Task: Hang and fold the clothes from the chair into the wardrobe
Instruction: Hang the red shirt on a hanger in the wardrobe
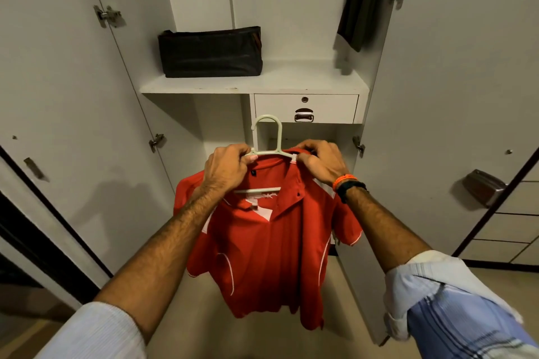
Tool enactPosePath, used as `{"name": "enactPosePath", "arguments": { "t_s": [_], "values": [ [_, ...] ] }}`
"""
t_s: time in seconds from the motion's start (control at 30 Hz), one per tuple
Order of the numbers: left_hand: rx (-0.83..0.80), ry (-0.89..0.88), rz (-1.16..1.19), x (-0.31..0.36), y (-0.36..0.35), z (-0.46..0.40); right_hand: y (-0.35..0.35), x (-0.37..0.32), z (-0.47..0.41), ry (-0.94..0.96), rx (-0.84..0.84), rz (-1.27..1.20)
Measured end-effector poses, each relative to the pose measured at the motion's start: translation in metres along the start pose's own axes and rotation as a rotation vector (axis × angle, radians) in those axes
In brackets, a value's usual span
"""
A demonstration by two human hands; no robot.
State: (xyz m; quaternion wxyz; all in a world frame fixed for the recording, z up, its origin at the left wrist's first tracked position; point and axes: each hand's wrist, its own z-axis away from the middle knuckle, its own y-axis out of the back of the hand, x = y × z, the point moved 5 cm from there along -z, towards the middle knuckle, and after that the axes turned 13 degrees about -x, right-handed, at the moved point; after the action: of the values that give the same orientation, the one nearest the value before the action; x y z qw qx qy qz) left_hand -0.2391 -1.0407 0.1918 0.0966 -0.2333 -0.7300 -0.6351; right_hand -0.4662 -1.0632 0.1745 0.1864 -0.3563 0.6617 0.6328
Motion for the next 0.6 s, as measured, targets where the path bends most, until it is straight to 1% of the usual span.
{"name": "enactPosePath", "arguments": {
  "t_s": [0.1,0.17,0.23,0.33,0.4,0.5,0.6],
  "values": [
    [0.027,0.031,-0.025,0.001,0.005,-0.002,0.004,-0.003,0.004,-0.052,0.109,0.120],
    [0.013,0.040,-0.051,0.002,0.005,-0.004,0.004,-0.004,0.007,-0.077,0.154,0.151],
    [0.006,0.030,-0.046,0.001,0.004,-0.005,-0.001,-0.004,0.005,-0.050,0.123,0.130],
    [0.012,0.026,-0.021,-0.002,0.004,-0.005,-0.014,-0.012,0.001,0.105,-0.030,0.097],
    [0.015,0.018,-0.011,-0.004,0.006,-0.006,-0.023,-0.017,-0.001,0.161,-0.077,0.129],
    [0.009,-0.012,0.005,-0.010,0.010,-0.009,-0.029,-0.020,-0.009,0.146,-0.069,0.082],
    [-0.013,-0.032,0.031,-0.017,0.013,-0.015,-0.029,-0.022,-0.016,0.138,-0.001,0.000]
  ]
}}
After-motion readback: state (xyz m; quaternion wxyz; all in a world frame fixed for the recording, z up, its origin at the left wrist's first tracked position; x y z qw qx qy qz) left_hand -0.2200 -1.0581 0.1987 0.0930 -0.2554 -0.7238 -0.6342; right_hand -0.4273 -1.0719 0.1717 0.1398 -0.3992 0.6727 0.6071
